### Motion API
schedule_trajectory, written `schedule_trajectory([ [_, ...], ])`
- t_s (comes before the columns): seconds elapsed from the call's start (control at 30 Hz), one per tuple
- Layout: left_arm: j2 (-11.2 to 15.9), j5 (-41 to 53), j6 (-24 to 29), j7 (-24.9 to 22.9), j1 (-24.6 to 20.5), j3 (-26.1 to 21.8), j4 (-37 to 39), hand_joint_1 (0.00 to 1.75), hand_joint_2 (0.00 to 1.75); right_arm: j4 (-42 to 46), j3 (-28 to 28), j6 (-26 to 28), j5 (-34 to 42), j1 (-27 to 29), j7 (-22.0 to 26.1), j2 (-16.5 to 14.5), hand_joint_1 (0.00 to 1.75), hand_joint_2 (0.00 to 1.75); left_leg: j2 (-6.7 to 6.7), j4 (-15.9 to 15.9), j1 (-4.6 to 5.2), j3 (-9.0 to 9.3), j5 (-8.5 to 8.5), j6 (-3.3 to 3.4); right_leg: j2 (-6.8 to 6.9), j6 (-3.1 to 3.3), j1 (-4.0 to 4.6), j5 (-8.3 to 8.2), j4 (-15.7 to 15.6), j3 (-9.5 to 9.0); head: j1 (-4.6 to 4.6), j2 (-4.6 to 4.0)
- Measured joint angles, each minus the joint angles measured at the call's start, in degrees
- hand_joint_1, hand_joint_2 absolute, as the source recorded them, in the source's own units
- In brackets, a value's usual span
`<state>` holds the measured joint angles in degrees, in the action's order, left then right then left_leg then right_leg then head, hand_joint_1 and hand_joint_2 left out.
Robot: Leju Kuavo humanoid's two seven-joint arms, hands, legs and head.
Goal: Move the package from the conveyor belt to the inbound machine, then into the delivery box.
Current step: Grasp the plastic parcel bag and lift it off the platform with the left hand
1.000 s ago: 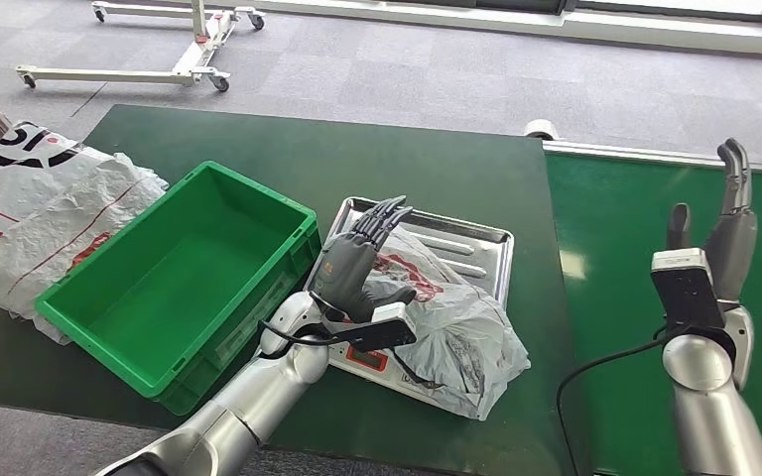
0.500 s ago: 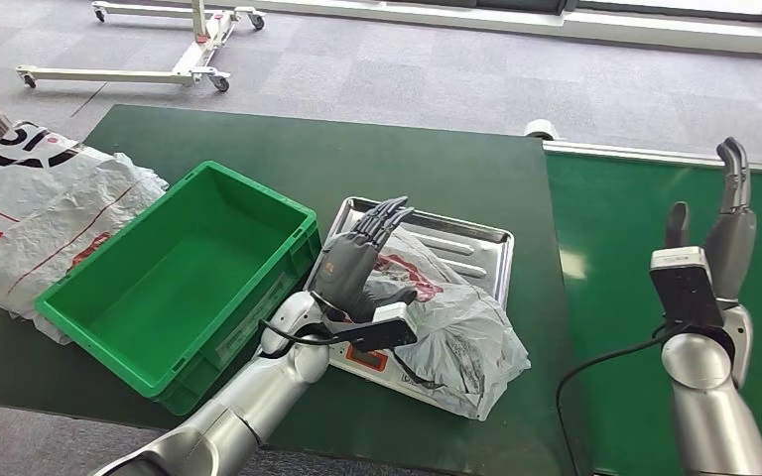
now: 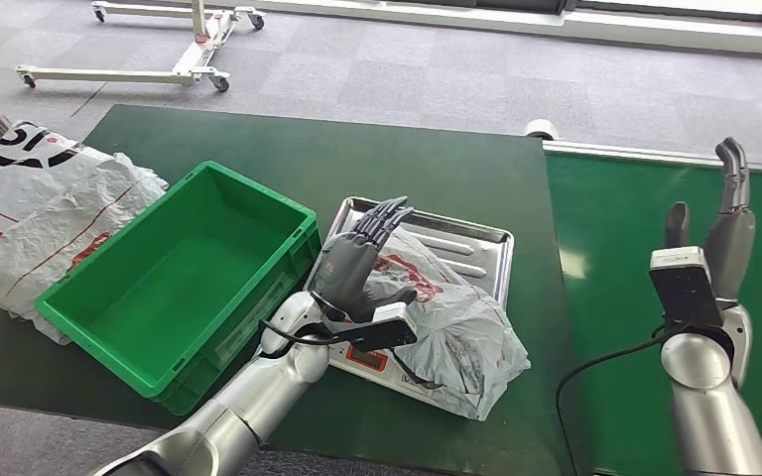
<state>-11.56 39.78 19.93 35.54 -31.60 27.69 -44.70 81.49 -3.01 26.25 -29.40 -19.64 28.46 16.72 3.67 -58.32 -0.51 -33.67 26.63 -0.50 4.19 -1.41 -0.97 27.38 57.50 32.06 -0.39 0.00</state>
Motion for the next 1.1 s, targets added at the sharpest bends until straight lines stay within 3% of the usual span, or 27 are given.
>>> schedule_trajectory([
  [0.73, 0.0, 1.2, -0.8, -1.2, -0.3, 0.2, 0.4, 0.00, 0.00, -0.2, -0.2, -1.1, 0.8, 0.0, 0.2, -0.3, 0.00, 0.00, -0.01, 0.0, 0.00, -0.04, 0.00, 0.00, 0.01, 0.00, 0.01, 0.00, 0.0, 0.00, -0.01, 0.00],
  [0.83, -0.1, 11.7, -3.3, -10.7, -3.3, 4.1, 7.0, 0.00, 0.00, -4.2, -2.2, -7.7, 2.9, -1.6, 3.6, -4.1, 0.00, 0.00, 0.24, 0.1, -0.02, 0.06, 0.00, -0.08, -0.21, 0.08, 0.10, -0.04, 0.0, -0.05, 0.02, 0.00],
  [0.9, -0.4, 18.3, -2.7, -15.2, -4.7, 7.4, 13.0, 0.00, 0.00, -9.6, -5.0, -8.4, 3.6, -2.8, 6.8, -8.2, 0.00, 0.00, 0.56, 0.1, -0.02, 0.18, -0.03, -0.15, -0.51, 0.18, 0.13, -0.10, 0.0, 0.02, -0.03, 0.00],
  [1.0, -1.1, 20.4, -1.9, -15.8, -5.6, 9.7, 18.1, 0.00, 0.00, -15.0, -8.5, -6.2, 5.4, -3.5, 8.3, -11.6, 0.00, 0.00, 0.12, 0.1, -0.03, -0.07, -0.30, -0.18, -0.08, 0.21, 0.13, -0.12, 0.1, 0.23, -0.03, 0.00],
  [1.1, -1.2, 20.8, -2.2, -16.1, -6.8, 11.1, 21.2, 0.00, 0.00, -17.3, -10.1, -6.2, 6.9, -4.6, 7.7, -12.3, 0.00, 0.00, -0.09, 0.1, -0.03, -0.19, -0.37, -0.19, 0.14, 0.22, 0.13, -0.12, 0.1, 0.24, -0.01, 0.00],
])
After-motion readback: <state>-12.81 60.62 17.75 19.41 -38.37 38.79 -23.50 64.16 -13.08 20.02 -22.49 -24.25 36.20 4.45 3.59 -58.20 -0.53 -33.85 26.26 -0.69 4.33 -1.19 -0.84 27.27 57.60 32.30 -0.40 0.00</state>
